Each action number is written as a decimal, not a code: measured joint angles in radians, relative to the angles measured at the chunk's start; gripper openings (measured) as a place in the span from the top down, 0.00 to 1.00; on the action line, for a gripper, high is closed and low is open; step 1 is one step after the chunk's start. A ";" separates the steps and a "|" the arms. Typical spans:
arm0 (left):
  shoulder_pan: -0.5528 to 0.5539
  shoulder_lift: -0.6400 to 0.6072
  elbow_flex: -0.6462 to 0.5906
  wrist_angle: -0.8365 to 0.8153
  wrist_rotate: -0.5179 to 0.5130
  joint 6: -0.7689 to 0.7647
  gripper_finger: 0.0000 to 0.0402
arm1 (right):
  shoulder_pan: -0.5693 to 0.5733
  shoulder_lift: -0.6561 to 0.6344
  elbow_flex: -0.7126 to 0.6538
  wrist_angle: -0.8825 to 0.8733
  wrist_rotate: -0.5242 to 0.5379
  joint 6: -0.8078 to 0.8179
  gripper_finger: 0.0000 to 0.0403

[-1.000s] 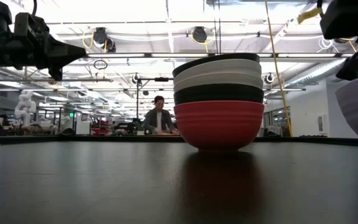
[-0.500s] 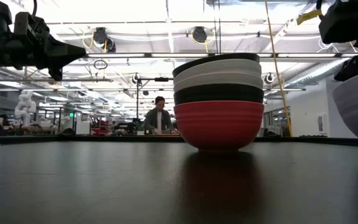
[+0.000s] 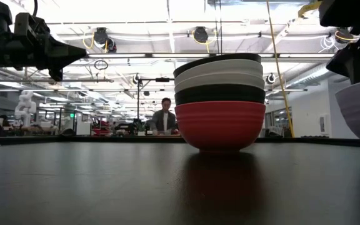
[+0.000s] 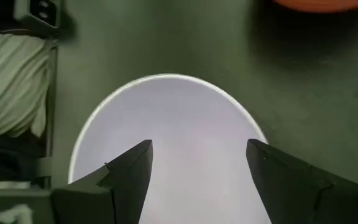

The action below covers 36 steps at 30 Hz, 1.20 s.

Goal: Nest bowls inside each other
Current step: Stack the purple bowl on top of the black bowl

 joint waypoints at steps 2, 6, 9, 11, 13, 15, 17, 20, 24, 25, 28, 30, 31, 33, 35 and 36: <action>0.000 0.000 0.000 -0.002 0.000 0.000 0.94 | 0.000 -0.003 0.000 -0.016 0.016 -0.001 0.38; 0.000 0.000 0.000 -0.002 0.000 0.000 0.94 | 0.000 -0.004 0.000 -0.051 0.056 0.009 0.38; 0.000 0.000 0.000 -0.002 0.000 0.000 0.94 | 0.000 -0.002 0.000 -0.086 0.074 0.031 0.38; 0.000 0.000 0.000 -0.002 0.000 -0.001 0.94 | 0.000 -0.001 0.000 -0.109 0.080 0.039 0.38; 0.000 0.000 0.000 -0.002 0.000 -0.001 0.94 | 0.000 -0.001 0.000 -0.128 0.080 0.049 0.38; 0.000 0.000 0.000 -0.002 0.000 -0.001 0.94 | 0.000 -0.001 0.000 -0.127 0.081 0.055 0.38; 0.000 0.000 0.000 -0.002 0.000 -0.004 0.94 | 0.000 -0.001 -0.005 -0.122 0.081 0.056 0.38; 0.000 0.000 0.000 -0.002 0.000 -0.005 0.94 | 0.000 -0.001 -0.013 -0.120 0.081 0.060 0.38; 0.000 0.000 0.000 -0.002 0.000 -0.005 0.94 | 0.000 -0.001 -0.027 -0.122 0.080 0.064 0.38; 0.000 0.000 0.000 -0.002 0.000 -0.005 0.94 | 0.000 -0.001 -0.030 -0.122 0.079 0.068 0.38; 0.000 0.000 0.000 -0.002 0.000 -0.005 0.94 | 0.000 -0.001 -0.039 -0.121 0.077 0.080 0.38; 0.000 0.000 0.000 -0.002 0.000 -0.005 0.94 | 0.000 -0.001 -0.045 -0.123 0.078 0.081 0.38; 0.000 0.000 0.000 -0.002 0.000 -0.005 0.94 | 0.000 -0.001 -0.047 -0.122 0.077 0.081 0.38; 0.000 0.000 0.000 -0.002 0.000 -0.005 0.94 | 0.000 -0.001 -0.051 -0.121 0.077 0.079 0.38; 0.000 0.000 0.000 -0.002 0.000 -0.005 0.94 | 0.000 -0.001 -0.058 -0.120 0.077 0.079 0.38; 0.000 0.000 0.000 -0.002 0.000 -0.005 0.94 | 0.000 -0.001 -0.062 -0.120 0.077 0.079 0.38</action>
